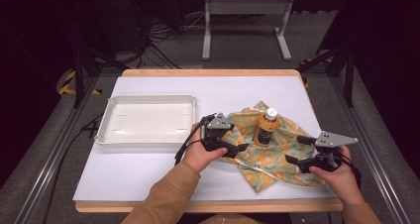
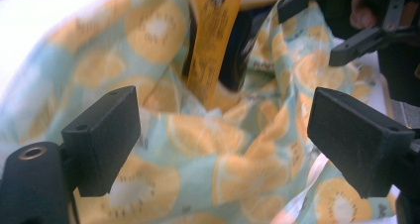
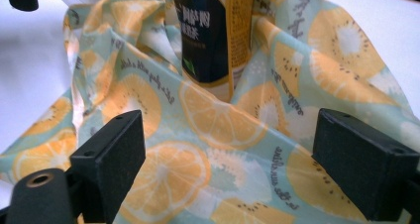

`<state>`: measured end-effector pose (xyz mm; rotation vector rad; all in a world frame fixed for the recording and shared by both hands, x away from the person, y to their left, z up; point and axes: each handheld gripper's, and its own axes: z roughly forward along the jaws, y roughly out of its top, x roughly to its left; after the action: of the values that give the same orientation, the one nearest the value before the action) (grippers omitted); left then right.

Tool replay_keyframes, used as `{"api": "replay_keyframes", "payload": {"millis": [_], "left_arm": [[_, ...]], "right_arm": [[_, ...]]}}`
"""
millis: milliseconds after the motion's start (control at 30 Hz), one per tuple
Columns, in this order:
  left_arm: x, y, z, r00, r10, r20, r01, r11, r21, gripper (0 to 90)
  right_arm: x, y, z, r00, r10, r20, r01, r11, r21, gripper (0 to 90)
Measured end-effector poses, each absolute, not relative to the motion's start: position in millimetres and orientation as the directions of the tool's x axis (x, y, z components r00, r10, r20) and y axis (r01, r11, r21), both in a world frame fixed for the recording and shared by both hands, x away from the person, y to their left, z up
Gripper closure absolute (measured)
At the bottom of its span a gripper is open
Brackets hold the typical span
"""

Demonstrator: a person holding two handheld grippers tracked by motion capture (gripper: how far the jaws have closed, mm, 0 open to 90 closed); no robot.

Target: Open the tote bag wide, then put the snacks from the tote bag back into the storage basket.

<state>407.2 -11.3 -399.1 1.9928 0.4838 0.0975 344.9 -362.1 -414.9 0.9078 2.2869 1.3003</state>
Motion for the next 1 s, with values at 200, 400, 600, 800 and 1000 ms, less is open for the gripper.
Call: {"api": "replay_keyframes", "payload": {"millis": [200,400,600,800,1000], "left_arm": [[407,-16,-380,0.922,0.369,-0.119,0.254,-0.341,0.905,13.7],[412,-24,-368,0.922,0.372,-0.106,0.232,-0.313,0.921,13.6],[419,-35,-360,0.923,0.376,-0.086,0.208,-0.298,0.932,13.6],[424,-50,-357,0.922,0.380,-0.077,0.189,-0.267,0.945,14.4],[427,-65,-354,0.925,0.378,-0.044,0.162,-0.286,0.945,16.9]], "right_arm": [[342,-361,-409,-0.740,0.672,0.017,0.322,0.332,0.887,16.0],[341,-364,-402,-0.747,0.663,0.045,0.302,0.277,0.912,17.7],[339,-366,-399,-0.746,0.664,0.053,0.287,0.249,0.925,19.5],[337,-367,-397,-0.743,0.665,0.079,0.275,0.196,0.941,23.1],[335,-368,-395,-0.725,0.684,0.077,0.259,0.167,0.951,23.6]]}}
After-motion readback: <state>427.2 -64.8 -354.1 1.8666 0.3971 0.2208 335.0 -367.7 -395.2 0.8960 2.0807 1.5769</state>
